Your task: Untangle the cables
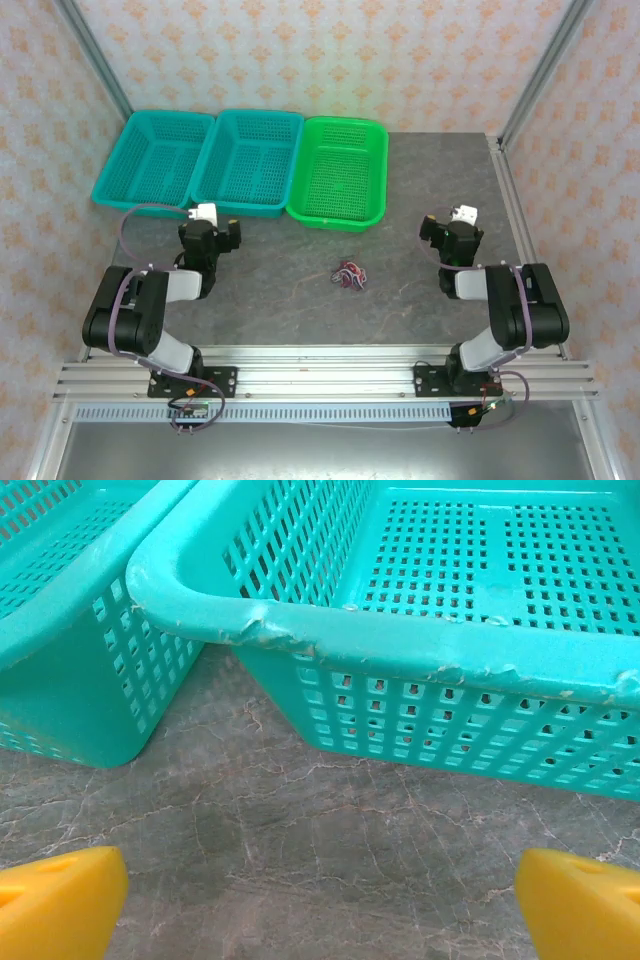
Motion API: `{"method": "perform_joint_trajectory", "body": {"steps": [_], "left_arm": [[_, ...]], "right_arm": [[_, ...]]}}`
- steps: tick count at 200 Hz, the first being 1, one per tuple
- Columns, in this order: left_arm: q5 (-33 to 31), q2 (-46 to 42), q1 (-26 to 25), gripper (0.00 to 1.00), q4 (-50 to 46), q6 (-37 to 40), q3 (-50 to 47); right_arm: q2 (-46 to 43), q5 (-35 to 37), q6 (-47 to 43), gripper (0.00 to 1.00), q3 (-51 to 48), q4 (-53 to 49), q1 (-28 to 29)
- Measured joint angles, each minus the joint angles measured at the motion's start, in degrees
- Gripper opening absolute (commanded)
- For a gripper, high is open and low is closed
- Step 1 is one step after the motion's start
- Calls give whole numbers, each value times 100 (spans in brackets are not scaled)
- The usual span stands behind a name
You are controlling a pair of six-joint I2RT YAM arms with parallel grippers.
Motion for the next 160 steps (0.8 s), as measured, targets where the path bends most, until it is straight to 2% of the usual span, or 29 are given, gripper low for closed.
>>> {"method": "perform_joint_trajectory", "body": {"steps": [130,144,160], "left_arm": [[2,0,0,100,0,0,0],[2,0,0,100,0,0,0],[0,0,0,100,0,0,0]], "right_arm": [[-24,-76,90,99,-4,-7,-129],[-367,-61,125,99,-7,-372,-129],[-1403,33,433,100,20,-1279,-127]]}}
